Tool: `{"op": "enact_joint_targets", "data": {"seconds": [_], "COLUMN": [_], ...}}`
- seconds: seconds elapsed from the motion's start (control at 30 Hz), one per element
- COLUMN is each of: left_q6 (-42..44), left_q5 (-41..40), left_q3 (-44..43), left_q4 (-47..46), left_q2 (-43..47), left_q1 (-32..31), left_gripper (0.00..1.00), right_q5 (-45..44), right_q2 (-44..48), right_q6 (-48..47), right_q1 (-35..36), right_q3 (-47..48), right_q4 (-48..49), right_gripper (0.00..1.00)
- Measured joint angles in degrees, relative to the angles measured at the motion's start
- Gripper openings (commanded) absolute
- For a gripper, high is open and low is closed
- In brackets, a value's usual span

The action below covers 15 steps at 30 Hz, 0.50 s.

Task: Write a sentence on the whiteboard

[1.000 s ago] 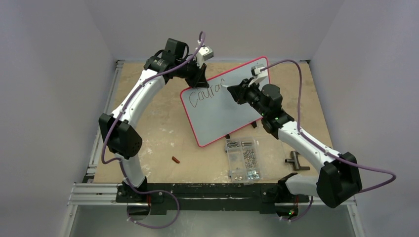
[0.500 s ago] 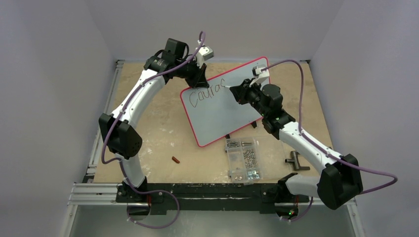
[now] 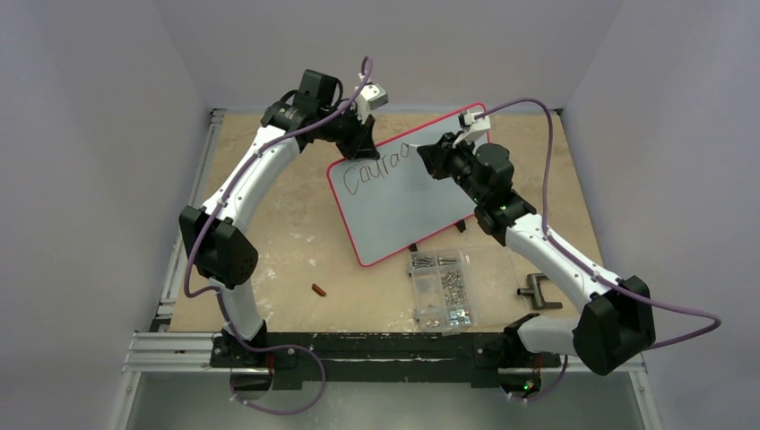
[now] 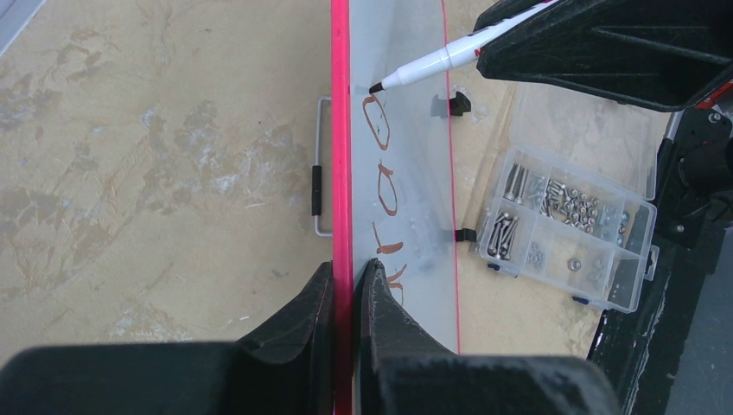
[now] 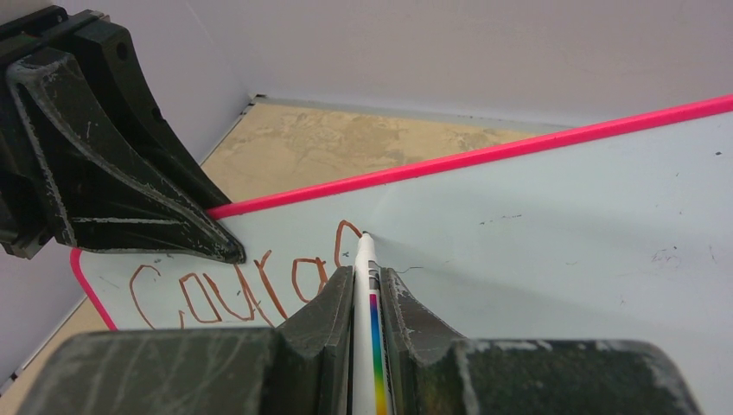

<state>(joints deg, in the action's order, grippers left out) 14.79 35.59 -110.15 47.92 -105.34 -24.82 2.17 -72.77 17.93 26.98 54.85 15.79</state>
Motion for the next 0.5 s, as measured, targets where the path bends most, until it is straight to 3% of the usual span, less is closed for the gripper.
{"op": "enact_joint_targets", "data": {"seconds": [0.5], "left_q6": [0.0], "left_q5": [-0.1], "left_q3": [0.0], "left_q4": [0.1], "left_q2": [0.0], "left_q1": [0.0], "left_gripper": [0.0], "right_q5": [0.3], "right_q2": [1.4], "right_q6": [0.0], "right_q1": [0.0], "right_q3": [-3.4], "right_q4": [0.5], "right_gripper": [0.0]}}
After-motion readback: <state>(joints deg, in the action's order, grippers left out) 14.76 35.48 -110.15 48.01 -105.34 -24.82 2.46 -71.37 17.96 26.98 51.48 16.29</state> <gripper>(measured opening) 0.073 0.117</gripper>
